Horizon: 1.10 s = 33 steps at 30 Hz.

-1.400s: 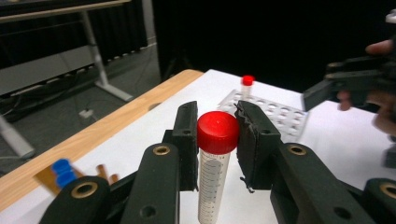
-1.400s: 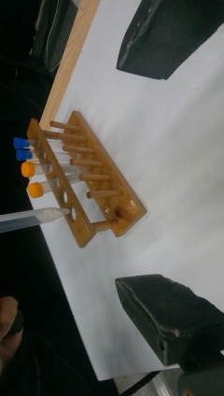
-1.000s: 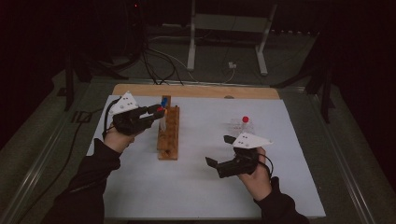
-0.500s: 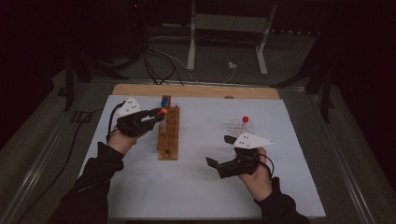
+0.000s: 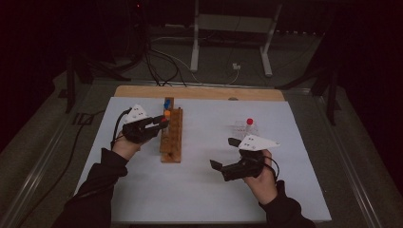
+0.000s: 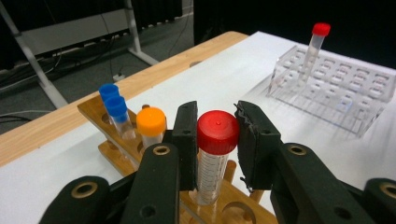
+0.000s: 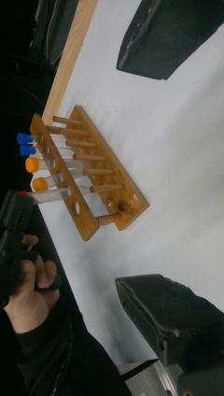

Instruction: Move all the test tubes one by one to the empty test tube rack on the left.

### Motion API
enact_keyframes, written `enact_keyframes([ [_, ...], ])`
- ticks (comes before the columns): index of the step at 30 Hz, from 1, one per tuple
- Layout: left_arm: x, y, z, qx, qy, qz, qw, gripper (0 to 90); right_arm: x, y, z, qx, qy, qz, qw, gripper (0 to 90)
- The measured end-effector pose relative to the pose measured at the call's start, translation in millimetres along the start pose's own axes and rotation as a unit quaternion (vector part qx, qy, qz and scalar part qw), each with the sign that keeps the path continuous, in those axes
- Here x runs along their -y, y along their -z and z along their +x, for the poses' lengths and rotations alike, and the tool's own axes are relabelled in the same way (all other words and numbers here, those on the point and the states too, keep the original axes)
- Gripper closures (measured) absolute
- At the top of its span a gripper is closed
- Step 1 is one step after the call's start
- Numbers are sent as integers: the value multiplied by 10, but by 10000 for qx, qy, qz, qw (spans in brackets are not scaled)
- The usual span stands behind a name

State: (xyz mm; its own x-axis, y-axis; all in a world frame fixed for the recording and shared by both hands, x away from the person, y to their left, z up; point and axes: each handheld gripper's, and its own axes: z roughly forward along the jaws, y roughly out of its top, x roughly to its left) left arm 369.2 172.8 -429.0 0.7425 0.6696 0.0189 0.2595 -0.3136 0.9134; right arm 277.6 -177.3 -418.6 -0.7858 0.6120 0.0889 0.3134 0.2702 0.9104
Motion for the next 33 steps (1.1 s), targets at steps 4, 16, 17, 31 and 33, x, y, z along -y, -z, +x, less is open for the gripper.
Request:
enact_keyframes([
  [4, 46, -34, -6, -7, 2, 69, 10000, 718, -2, 6, -3, 2, -10, -12, 10000, 0],
  [16, 104, -88, 1, -9, 24, 245, 9997, 718, -6, 13, -17, 4, -36, -16, 10000, 0],
  [17, 108, -93, 2, -2, 26, 264, 9996, 718, -6, 13, -18, 10, -39, -22, 10000, 0],
  [31, 106, -94, 4, 121, -6, 296, 9995, 694, -15, 29, -34, -7, -71, -41, 10000, 0],
  [33, 94, -74, -12, 109, 26, 241, 9996, 570, -18, 35, -40, -5, -88, -53, 9999, 0],
])
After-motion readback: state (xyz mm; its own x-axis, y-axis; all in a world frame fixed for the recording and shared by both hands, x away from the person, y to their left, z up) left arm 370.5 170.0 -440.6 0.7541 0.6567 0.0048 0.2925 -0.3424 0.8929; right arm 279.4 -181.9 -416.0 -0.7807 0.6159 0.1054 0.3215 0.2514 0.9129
